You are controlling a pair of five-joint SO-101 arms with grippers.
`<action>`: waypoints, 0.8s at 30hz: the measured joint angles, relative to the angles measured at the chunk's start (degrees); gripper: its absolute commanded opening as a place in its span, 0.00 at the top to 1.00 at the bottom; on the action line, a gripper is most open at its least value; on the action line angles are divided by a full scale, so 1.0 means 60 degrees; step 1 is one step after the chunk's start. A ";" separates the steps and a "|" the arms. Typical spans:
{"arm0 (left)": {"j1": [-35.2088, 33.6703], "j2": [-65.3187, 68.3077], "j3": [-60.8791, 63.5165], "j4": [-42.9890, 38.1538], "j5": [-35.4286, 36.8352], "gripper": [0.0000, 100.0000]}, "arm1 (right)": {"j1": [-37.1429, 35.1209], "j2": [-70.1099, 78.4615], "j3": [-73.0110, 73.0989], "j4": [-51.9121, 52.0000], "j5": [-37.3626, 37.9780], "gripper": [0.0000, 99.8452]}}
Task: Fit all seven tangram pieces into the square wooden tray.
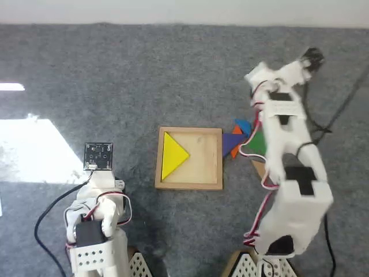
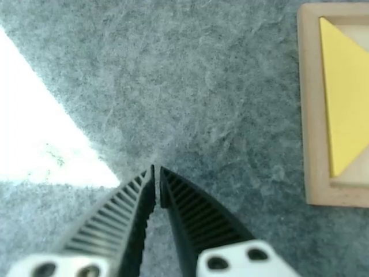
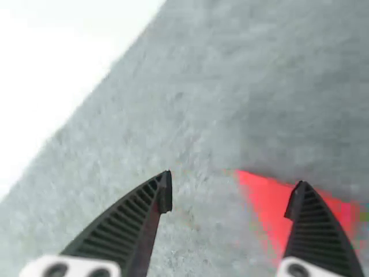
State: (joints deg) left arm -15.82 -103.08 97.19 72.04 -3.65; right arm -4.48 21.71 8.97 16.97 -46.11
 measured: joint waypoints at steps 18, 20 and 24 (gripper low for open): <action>0.0000 0.0000 0.0000 0.0000 0.0000 0.99 | 0.0601 0.2842 -0.2623 0.2051 0.0029 0.67; 0.0000 0.0000 0.0000 0.0000 0.0000 0.99 | 0.0615 0.2520 -0.2623 0.3106 0.0029 0.67; 0.0000 0.0000 0.0000 0.0000 0.0000 0.99 | 0.0630 0.1949 -0.2608 0.5421 0.0029 0.67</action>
State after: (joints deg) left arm -15.82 -103.08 97.19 72.04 -3.65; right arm -0.70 33.41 -6.68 49.49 -45.93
